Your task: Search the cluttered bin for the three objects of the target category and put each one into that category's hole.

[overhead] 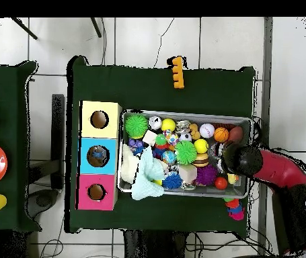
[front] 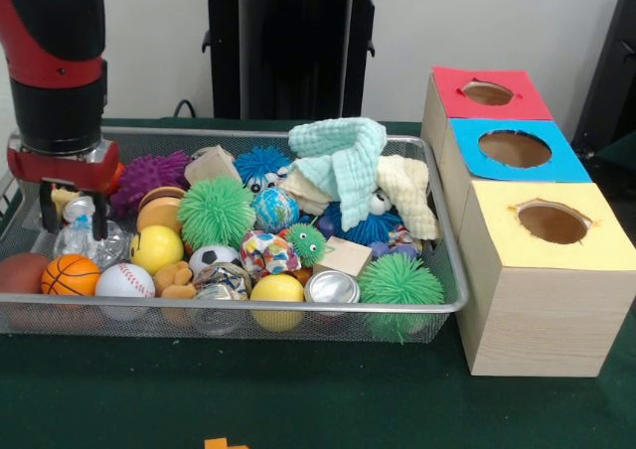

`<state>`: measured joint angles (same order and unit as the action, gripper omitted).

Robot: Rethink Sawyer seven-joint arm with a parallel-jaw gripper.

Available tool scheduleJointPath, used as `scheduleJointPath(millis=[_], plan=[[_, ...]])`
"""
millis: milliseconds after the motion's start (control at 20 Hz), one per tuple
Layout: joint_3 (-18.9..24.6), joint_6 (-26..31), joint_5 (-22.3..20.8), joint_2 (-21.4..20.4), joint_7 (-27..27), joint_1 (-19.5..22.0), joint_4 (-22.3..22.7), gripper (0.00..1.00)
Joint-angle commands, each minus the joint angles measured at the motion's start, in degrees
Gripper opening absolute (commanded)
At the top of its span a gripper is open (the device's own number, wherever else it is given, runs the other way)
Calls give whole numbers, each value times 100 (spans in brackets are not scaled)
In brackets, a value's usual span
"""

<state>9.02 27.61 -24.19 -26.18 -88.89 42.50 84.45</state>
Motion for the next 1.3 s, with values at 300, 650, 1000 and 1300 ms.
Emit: scheduleJointPath(millis=[300, 650, 1000, 1300], plan=[[-48, -292, 166, 165, -997, -311, 628, 100], [-100, -426, 142, 148, -1002, -481, 777, 0], [-129, -1552, 92, 2032, -1116, -441, -177, 0], [-208, -1445, 300, 1824, -1014, -488, 175, 0]])
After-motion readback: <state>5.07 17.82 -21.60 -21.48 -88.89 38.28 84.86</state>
